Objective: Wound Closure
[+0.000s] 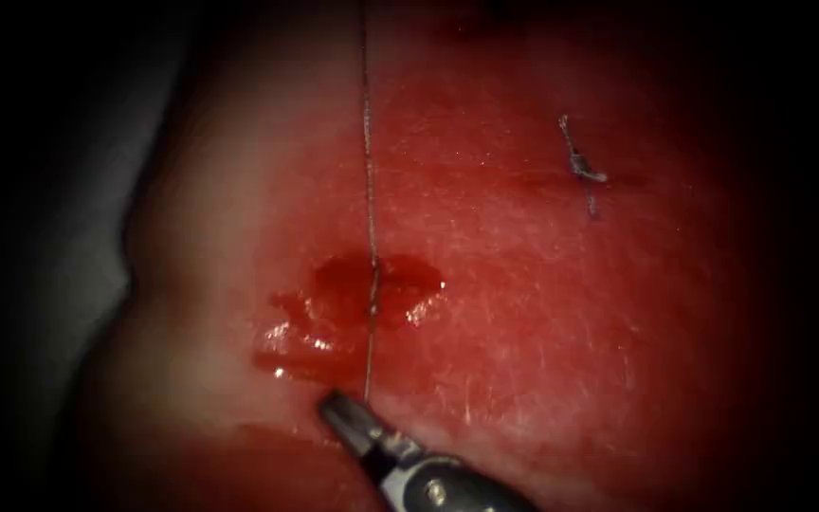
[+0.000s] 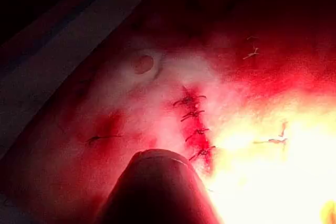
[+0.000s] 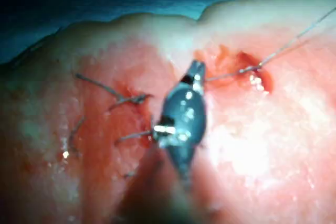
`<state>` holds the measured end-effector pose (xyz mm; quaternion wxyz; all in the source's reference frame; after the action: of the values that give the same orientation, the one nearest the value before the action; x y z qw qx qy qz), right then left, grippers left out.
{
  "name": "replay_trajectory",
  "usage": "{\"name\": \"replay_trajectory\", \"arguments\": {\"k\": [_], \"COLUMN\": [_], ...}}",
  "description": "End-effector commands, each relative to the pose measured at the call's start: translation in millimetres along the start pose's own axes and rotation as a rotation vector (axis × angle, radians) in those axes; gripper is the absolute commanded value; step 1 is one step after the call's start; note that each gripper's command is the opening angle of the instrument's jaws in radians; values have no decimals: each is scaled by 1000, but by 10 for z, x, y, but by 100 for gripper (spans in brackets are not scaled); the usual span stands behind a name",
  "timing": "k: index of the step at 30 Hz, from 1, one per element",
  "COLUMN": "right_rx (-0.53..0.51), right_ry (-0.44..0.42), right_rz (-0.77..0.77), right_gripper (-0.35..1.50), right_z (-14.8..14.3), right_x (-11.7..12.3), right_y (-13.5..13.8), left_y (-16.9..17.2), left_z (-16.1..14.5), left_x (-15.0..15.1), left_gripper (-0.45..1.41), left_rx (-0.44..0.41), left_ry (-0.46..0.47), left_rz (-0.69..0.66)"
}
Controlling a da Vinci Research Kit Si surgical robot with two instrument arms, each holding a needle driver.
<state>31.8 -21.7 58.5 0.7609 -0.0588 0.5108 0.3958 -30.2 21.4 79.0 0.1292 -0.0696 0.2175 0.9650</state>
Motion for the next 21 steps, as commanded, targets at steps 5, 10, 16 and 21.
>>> {"name": "replay_trajectory", "arguments": {"k": [5,10,16,21], "right_rx": [9,19,29,28], "right_ry": [-14,-38,-65,-68], "right_rz": [-8,-21,-38,-39], "right_gripper": [-35,-35,-35,-35], "right_z": [4,4,2,3], "right_x": [-20,-33,-50,-52], "right_y": [-13,-20,-29,-29], "left_y": [-13,-20,-28,-32], "left_z": [19,29,37,42], "left_x": [9,7,4,4], "left_gripper": [-45,-45,-45,-45], "left_rx": [19,25,30,34], "left_ry": [1,0,4,7], "left_rz": [-8,-11,-15,-17]}}
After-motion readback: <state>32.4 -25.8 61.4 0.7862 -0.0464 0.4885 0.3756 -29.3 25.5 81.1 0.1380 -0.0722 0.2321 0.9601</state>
